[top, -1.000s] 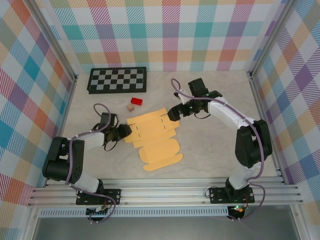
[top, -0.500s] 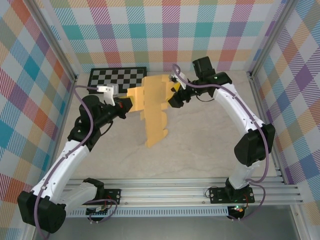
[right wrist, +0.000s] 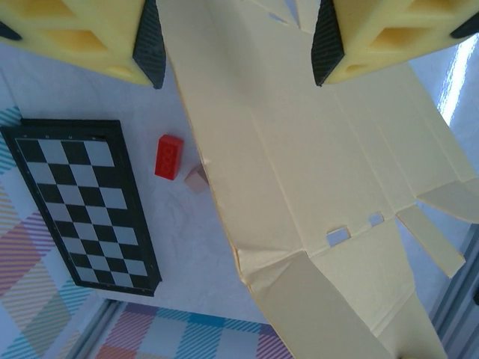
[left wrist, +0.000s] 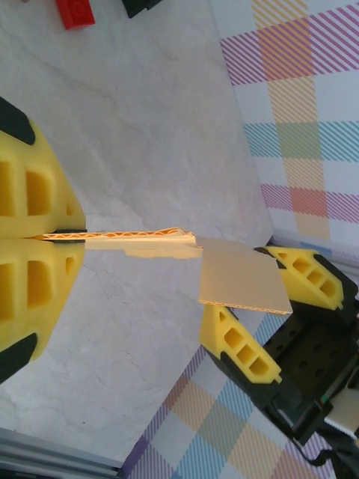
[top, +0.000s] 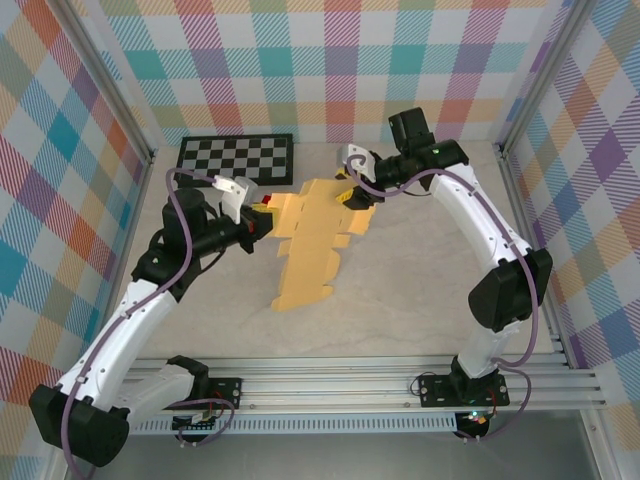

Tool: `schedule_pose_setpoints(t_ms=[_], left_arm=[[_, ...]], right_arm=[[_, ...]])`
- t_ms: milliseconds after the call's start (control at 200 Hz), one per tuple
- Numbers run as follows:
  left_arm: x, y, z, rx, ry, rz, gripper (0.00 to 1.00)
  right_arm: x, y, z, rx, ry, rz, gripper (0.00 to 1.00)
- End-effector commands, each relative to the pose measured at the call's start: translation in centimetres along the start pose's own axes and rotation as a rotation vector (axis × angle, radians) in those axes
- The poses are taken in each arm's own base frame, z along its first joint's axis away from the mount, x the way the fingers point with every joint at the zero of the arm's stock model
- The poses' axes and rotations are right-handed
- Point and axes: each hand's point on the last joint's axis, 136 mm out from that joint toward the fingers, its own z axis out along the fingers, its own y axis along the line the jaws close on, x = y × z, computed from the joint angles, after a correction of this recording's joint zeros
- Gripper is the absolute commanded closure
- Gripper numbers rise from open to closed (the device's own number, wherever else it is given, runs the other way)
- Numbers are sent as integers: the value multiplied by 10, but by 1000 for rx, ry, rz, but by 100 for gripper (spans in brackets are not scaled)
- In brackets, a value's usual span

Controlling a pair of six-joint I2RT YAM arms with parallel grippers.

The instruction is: Fold the paper box

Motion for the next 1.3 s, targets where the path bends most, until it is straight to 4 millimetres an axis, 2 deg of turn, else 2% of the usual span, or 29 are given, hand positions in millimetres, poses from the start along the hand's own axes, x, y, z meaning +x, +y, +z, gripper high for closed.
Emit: schedule_pose_setpoints(t_ms=[0,220,490,640,805,1050,1295], left_arm=[[-7,-22,-9,81,1,95,100],[-8,-23,-14,65,-9,129,100],[-10,-22,-17,45,-32,137,100],[-11,-22,-20,41,-38,145,100],[-12,-22,-22,29,-43,149,100],[-12,-20,-23,11,-47,151,100],[-11,-17,-21,3,-42,145,100]], right_arm=[[-6,12,-1,-69,-52,-83,47],[-7,21,-3,-125,-46,-58,60],[1,33,-4,-187,-6,-13,61],[8,36,-3,-193,21,-3,62],[12,34,-6,-192,24,16,68],[25,37,-11,-192,43,55,68],[22,38,-15,-180,41,43,72]])
